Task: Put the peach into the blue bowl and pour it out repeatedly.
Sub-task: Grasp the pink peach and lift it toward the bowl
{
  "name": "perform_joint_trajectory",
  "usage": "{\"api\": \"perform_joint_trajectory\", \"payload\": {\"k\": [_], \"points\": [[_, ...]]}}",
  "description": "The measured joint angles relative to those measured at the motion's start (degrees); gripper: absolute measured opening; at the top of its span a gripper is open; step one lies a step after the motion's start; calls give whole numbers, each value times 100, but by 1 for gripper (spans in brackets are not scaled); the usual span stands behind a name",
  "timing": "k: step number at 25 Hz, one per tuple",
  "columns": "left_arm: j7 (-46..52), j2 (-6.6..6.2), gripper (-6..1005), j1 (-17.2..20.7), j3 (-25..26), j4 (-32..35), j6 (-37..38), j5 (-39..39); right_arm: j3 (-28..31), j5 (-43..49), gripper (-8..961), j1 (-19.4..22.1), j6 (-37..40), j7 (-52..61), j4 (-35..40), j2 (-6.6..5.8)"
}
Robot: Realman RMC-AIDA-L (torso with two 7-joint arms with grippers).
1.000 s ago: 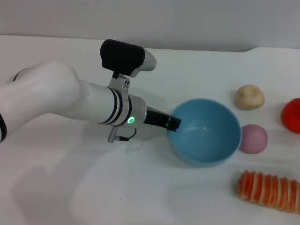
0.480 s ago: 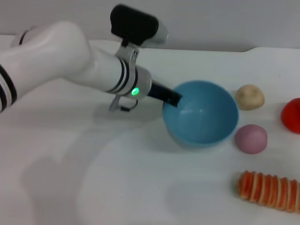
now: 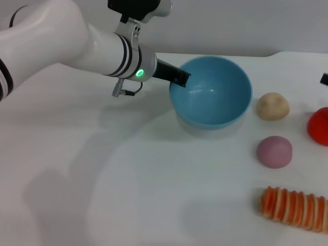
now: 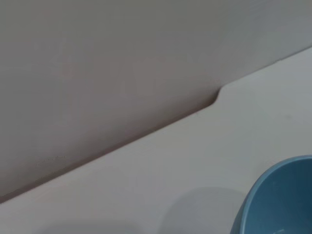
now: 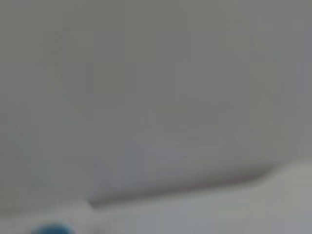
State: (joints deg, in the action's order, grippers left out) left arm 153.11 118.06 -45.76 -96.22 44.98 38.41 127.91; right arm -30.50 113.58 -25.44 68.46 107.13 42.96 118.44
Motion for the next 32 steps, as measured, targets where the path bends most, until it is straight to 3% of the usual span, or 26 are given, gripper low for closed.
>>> {"api": "perform_joint_trajectory", "payload": {"k": [3, 7, 13, 20, 26, 32], "points": [[1, -4, -1, 0, 62, -63, -113, 11, -90, 1240, 756, -182, 275, 1164, 735, -4], [3, -3, -2, -4, 80, -170, -251, 15, -310, 2100, 757, -423, 764, 1525, 996, -2], [4, 12, -2, -32, 85, -229, -326, 16, -1372, 2299, 757, -511, 539, 1621, 571, 29], [1, 15, -1, -10, 85, -241, -395, 15, -1842, 2410, 756, -562, -106, 1707, -2, 30], [-1, 29, -1, 21, 39, -255, -542, -24, -2335, 1756, 751, -548, -650, 1520, -351, 42], [-1, 41, -2, 26, 20, -264, -561, -30, -2458, 1623, 718, -573, -769, 1320, -556, 44]]}}
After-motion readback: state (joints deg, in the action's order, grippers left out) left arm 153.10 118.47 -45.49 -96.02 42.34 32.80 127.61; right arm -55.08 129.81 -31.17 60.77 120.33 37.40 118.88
